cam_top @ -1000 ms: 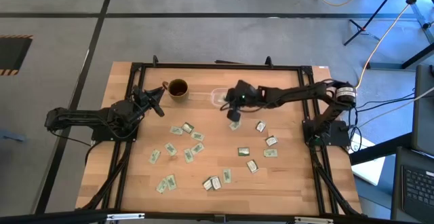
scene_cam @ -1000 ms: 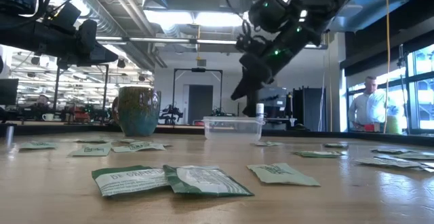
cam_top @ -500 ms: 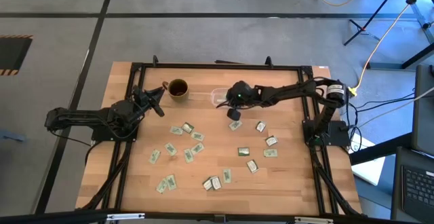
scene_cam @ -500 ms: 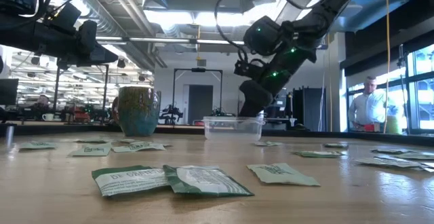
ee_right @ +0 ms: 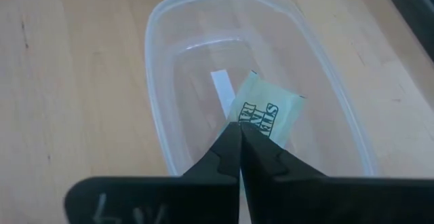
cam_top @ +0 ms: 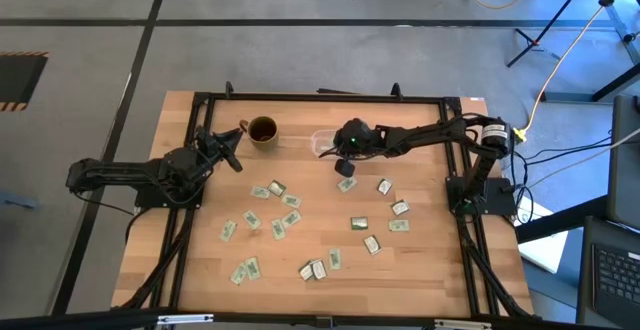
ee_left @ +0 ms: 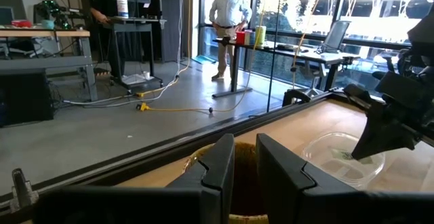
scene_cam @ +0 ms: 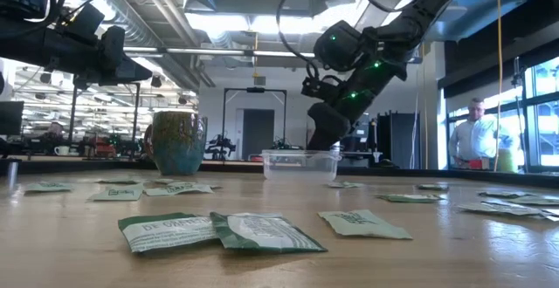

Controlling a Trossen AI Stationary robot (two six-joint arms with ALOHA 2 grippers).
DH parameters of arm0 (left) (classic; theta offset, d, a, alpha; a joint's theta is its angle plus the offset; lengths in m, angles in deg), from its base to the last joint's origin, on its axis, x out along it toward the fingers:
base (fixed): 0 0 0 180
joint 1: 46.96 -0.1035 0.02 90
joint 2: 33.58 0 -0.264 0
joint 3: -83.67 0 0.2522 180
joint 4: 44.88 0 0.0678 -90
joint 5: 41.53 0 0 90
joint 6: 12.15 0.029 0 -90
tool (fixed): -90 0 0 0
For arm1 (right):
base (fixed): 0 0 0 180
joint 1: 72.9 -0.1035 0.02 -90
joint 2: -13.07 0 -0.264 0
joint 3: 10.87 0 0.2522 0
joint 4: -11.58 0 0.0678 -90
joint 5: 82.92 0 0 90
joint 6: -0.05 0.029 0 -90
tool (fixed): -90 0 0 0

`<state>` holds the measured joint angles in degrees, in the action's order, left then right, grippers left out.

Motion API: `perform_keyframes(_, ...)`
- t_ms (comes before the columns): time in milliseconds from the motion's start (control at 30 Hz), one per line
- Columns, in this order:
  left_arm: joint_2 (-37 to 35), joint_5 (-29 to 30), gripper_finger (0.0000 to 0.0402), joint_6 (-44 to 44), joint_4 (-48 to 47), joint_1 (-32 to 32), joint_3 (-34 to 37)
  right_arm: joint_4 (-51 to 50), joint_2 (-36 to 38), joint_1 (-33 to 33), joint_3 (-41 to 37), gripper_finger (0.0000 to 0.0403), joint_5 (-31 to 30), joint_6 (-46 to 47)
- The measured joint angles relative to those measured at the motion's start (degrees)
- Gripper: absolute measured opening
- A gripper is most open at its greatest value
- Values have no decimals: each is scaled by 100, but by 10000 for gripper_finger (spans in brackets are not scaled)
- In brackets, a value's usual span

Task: Pick and place Stevia / Truvia into bins
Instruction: Put the stevia packet into the transparent container

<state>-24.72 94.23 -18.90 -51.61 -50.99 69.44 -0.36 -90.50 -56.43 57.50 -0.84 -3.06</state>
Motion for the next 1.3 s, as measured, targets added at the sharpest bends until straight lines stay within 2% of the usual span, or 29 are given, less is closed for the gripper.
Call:
perform_keyframes(267, 2, 0, 58, 0, 0, 0, -1, -6, 15, -2, 0, 69, -13, 2)
perform_keyframes(400, 0, 0, 58, 0, 0, 1, 0, -234, 218, -41, 0, 85, -1, 1)
perform_keyframes(567, 1, 0, 58, 0, 0, 0, -1, -1091, 789, -402, 7, 86, 368, -175)
perform_keyframes(767, 1, 2, 58, 0, 0, 1, 0, -1818, 1059, -856, -10, 87, 352, -219)
perform_keyframes(1100, 1, 0, 58, 0, -1, 1, 0, -1354, 835, -1119, -453, 64, 378, -202)
perform_keyframes(1300, 2, 0, 58, 0, -28, 0, -1, -1167, 795, -1216, -540, 54, 754, -204)
